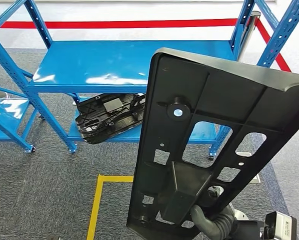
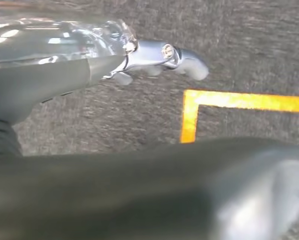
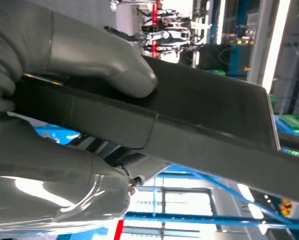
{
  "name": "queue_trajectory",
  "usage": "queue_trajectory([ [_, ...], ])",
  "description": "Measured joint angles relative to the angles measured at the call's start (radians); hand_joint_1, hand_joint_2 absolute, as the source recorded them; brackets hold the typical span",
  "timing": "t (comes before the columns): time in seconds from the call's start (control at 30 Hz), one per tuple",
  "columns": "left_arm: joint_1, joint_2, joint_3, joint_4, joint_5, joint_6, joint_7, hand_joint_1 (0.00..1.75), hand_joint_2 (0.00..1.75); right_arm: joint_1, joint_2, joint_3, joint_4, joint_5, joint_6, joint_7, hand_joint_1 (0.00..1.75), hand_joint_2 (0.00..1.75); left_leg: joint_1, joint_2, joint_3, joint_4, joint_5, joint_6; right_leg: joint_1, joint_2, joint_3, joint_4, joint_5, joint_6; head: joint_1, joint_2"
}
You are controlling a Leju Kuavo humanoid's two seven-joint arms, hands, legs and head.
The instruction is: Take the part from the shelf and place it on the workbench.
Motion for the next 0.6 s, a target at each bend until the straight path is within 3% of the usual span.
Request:
queue_trajectory([
  [0.07, -0.001, 0.0, 0.0, 0.0, 0.0, 0.0, 0.0, 0.0, 1.75, -0.001, 0.0, 0.0, -0.001, 0.0, 0.0, 0.0, 1.75, 1.75, 0.006, 0.003, 0.007, -0.02, 0.004, 0.008, 0.002, 0.0, -0.012, 0.03, -0.028, 0.007, 0.001, 0.0],
  [0.17, 0.0, 0.0, 0.0, 0.0, 0.0, 0.0, 0.0, 0.0, 1.75, 0.001, -0.001, 0.0, -0.001, 0.0, 0.0, 0.0, 1.75, 1.75, 0.008, 0.005, 0.009, -0.024, 0.006, 0.017, 0.004, 0.0, -0.089, 0.201, -0.116, 0.011, 0.001, 0.0],
  [0.2, 0.0, -0.001, 0.0, 0.0, 0.0, -0.001, 0.0, 0.0, 1.75, 0.002, -0.001, 0.0, -0.001, 0.0, 0.0, 0.0, 1.75, 1.75, 0.008, 0.005, 0.009, -0.023, 0.005, 0.017, 0.004, 0.0, -0.111, 0.249, -0.127, 0.013, 0.001, 0.0],
  [0.23, 0.0, -0.001, 0.0, 0.0, 0.0, -0.001, 0.0, 0.0, 1.75, 0.003, -0.001, 0.0, 0.0, 0.0, 0.0, 0.0, 1.75, 1.75, 0.008, 0.005, 0.009, -0.022, 0.004, 0.017, 0.004, 0.0, -0.118, 0.262, -0.117, 0.015, 0.001, 0.0],
  [0.27, 0.0, -0.001, 0.0, 0.0, 0.0, -0.001, 0.0, 0.0, 1.75, 0.002, -0.001, 0.0, 0.0, 0.0, 0.0, 0.0, 1.75, 1.75, 0.008, 0.005, 0.01, -0.02, 0.003, 0.016, 0.003, 0.0, -0.108, 0.239, -0.09, 0.018, 0.001, 0.0],
  [0.3, 0.0, -0.001, 0.0, 0.0, 0.0, -0.001, 0.0, 0.0, 1.75, 0.002, -0.001, 0.0, 0.0, 0.0, 0.0, 0.0, 1.75, 1.75, 0.009, 0.005, 0.011, -0.018, 0.0, 0.014, 0.002, -0.001, -0.08, 0.178, -0.049, 0.02, 0.001, 0.0],
  [0.37, 0.0, -0.001, 0.0, 0.0, 0.0, -0.001, 0.0, 0.0, 1.75, 0.001, -0.001, 0.0, 0.0, 0.0, 0.0, 0.0, 1.75, 1.75, 0.009, 0.004, 0.011, -0.01, -0.008, 0.005, 0.002, -0.001, -0.019, 0.056, -0.001, 0.017, 0.001, 0.0],
  [0.43, 0.0, -0.002, 0.0, 0.0, 0.0, -0.001, 0.0, 0.0, 1.75, 0.002, -0.001, 0.0, 0.001, 0.0, 0.0, 0.0, 1.75, 1.75, 0.006, 0.003, 0.009, -0.004, -0.012, -0.004, 0.005, 0.0, 0.002, 0.007, 0.004, 0.008, 0.001, 0.0],
  [0.53, -0.001, -0.001, 0.0, 0.0, 0.0, 0.0, 0.0, 0.0, 1.75, 0.001, -0.001, 0.0, 0.001, 0.0, 0.0, 0.0, 1.75, 1.75, 0.007, 0.003, 0.006, 0.007, -0.021, -0.014, 0.003, 0.001, -0.001, 0.002, 0.003, -0.008, 0.001, 0.0],
  [0.6, -0.001, -0.001, 0.0, 0.0, 0.0, 0.0, 0.0, 0.0, 1.75, 0.001, 0.0, 0.0, 0.001, 0.0, 0.0, 0.0, 1.75, 1.75, 0.011, 0.003, -0.022, 0.071, -0.066, -0.026, -0.001, -0.001, 0.0, 0.0, 0.004, -0.017, 0.001, 0.0],
])
